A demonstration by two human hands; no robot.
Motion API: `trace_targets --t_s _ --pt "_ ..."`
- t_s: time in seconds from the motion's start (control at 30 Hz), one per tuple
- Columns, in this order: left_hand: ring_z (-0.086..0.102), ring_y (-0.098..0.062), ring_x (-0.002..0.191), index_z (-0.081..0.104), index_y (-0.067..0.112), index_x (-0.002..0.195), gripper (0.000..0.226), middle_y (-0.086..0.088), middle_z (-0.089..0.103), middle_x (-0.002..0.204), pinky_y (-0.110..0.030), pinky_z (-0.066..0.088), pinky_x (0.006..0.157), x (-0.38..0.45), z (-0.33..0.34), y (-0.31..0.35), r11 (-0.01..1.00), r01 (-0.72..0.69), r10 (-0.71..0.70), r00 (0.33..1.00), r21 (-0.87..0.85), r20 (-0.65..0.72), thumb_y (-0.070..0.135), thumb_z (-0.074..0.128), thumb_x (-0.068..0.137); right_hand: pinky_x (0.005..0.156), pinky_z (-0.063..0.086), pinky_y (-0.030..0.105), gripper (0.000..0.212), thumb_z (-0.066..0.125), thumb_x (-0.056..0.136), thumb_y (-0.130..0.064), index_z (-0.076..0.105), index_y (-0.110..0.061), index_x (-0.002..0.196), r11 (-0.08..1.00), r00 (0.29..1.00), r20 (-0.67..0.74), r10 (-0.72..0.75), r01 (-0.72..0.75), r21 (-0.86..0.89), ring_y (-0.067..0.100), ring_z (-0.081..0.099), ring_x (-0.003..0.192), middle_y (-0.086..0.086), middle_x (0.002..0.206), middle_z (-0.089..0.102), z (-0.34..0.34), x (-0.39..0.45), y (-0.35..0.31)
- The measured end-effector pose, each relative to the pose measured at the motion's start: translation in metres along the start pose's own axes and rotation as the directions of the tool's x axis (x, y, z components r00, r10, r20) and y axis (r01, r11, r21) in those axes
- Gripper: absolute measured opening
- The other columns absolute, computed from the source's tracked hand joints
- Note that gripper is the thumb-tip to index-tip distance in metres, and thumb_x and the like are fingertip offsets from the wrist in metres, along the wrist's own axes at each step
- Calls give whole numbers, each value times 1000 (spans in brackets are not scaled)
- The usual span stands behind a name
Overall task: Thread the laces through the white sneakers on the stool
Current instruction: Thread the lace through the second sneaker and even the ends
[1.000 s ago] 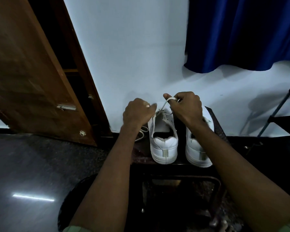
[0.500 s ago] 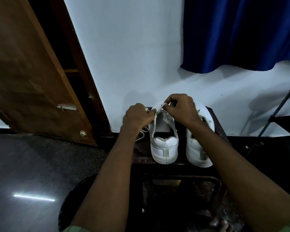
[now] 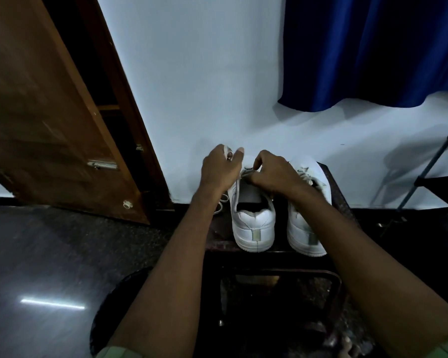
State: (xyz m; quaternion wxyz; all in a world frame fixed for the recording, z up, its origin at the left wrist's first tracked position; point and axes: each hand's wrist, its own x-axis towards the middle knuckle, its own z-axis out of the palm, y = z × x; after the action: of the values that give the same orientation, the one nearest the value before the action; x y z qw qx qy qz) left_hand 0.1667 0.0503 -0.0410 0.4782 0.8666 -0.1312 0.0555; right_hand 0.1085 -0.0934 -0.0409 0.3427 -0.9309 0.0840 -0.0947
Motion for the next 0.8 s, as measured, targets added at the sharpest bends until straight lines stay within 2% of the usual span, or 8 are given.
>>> trace_targets --t_s 0.07,0.17,0.23,0.33,0.43,0.53,0.67,0.8 --pt "59 -24 88 58 13 94 37 2 62 86 -30 37 74 -1 7 -3 994 -19 15 999 111 44 49 56 102 56 34 28 31 71 85 -34 56 -12 103 1000 1000 -19 15 -16 -15 16 56 79 3 92 61 1 0 -1" --pt "57 -25 88 57 12 97 38 0 60 88 -29 33 73 2 6 5 994 -43 48 998 102 -45 48 49 107 60 35 30 26 69 85 -28 58 -12 102 999 999 -46 24 -26 -30 24 57 90 1 93 60 2 1 0" --pt "52 -24 84 55 11 91 41 1 57 81 -30 30 71 3 2 14 999 -5 10 994 42 -110 46 44 109 65 35 34 25 68 86 -27 59 -11 103 999 997 -58 47 -48 -18 24 56 92 0 93 59 1 1 0" --pt "58 -32 81 54 10 75 49 -5 60 72 -37 40 72 4 0 12 985 166 -167 985 -41 -42 45 41 107 72 39 34 23 69 86 -25 62 -9 100 999 997 -64 49 -48 6 23 58 91 3 95 64 0 -1 0" --pt "71 -37 87 66 7 80 33 -12 72 81 -34 49 69 -1 -13 2 951 261 -279 955 164 99 33 48 88 68 40 33 20 69 84 -24 66 -6 94 998 996 -78 52 -50 22 24 62 88 5 90 68 1 0 1" --pt "70 -23 63 68 14 76 15 -4 73 70 -24 47 59 -15 -26 0 889 262 -342 925 375 165 20 54 78 63 41 32 22 71 83 -27 68 -6 90 998 995 -76 61 -59 33 21 64 84 3 83 69 3 2 3" --pt "69 -25 105 78 25 101 30 -1 74 108 -35 57 90 -15 -25 -6 880 138 -240 955 454 175 29 70 73 60 41 28 22 73 81 -31 68 -12 91 996 995 -69 75 -70 63 13 62 80 -3 85 68 2 2 5" --pt "51 -27 127 75 35 112 28 -2 61 123 -40 41 108 -9 -24 -7 846 -77 -42 977 527 211 29 73 85 61 42 28 21 72 80 -31 68 -14 92 997 996 -63 67 -64 54 10 60 78 -5 87 67 2 3 5"
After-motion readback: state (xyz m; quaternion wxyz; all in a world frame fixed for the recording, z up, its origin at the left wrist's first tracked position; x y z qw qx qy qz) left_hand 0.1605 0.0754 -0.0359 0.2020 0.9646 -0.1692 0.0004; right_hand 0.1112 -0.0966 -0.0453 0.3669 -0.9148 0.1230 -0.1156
